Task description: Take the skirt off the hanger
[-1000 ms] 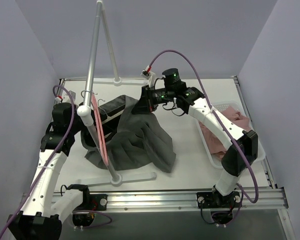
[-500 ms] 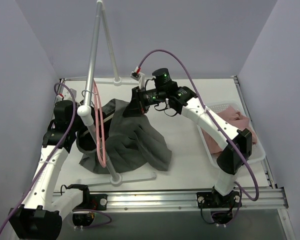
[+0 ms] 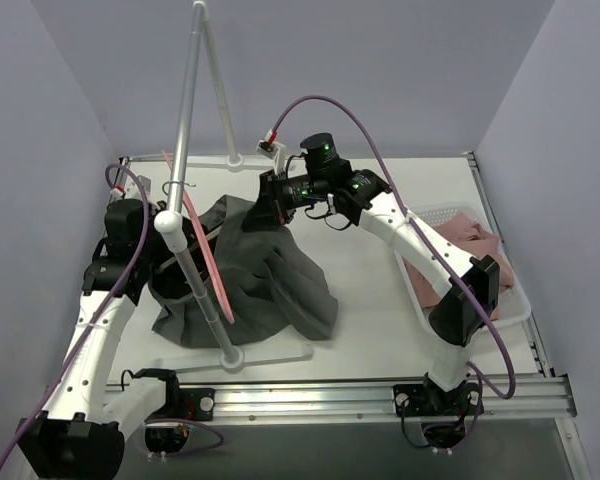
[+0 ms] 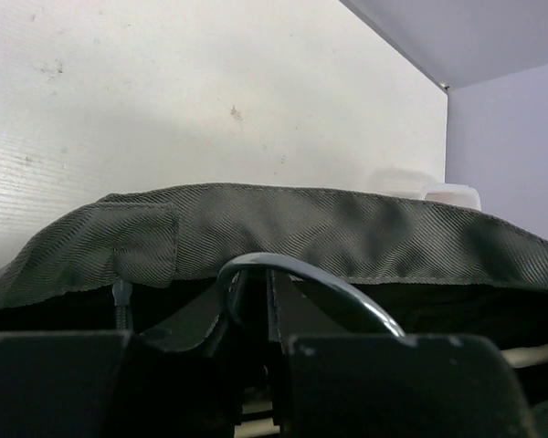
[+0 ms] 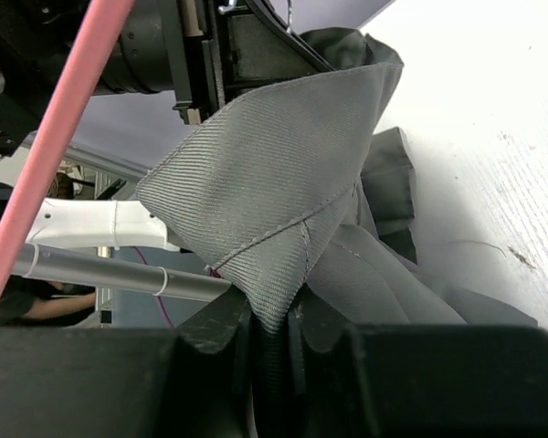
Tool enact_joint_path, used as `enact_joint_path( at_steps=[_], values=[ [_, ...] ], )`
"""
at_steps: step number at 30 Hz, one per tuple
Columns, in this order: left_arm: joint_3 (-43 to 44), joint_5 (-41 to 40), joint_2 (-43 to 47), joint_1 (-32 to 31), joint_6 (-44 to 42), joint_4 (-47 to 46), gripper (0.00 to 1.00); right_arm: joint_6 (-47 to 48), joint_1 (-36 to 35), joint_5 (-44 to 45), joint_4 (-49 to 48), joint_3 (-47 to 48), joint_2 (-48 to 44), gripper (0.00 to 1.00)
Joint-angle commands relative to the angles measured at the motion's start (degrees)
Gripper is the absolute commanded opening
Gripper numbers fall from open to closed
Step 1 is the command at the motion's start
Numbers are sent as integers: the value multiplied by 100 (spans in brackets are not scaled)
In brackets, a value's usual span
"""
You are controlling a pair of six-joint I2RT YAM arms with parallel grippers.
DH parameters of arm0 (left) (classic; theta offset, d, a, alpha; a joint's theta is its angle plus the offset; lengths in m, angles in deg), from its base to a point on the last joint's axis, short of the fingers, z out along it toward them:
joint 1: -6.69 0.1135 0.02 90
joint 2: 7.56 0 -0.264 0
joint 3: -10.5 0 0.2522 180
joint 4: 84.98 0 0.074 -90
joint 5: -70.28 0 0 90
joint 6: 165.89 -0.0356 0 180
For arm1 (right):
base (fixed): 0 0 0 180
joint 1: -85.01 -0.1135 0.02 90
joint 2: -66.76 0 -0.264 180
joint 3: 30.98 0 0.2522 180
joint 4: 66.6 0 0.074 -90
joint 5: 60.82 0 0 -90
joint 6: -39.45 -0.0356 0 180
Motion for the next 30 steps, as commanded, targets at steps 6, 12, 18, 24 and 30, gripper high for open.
enact_joint_path(
  at_steps=[6, 12, 18, 24, 30],
  values=[
    [565, -68, 168, -8, -196, 351, 2, 190, -91, 547, 545, 118, -356, 47],
    [802, -113, 212, -17, -231, 606, 2, 489, -82, 838, 739, -611, -989, 55],
    [1013, -51, 195, 1, -248, 826, 2, 586, -29, 935, 757, -1402, -1517, 56],
    [1031, 19, 151, -8, -266, 826, 2, 586, -3, 926, 748, -1790, -1763, 35],
    [1005, 46, 133, -8, -363, 835, 2, 586, 41, 1102, 871, -1904, -1886, 21]
  ],
)
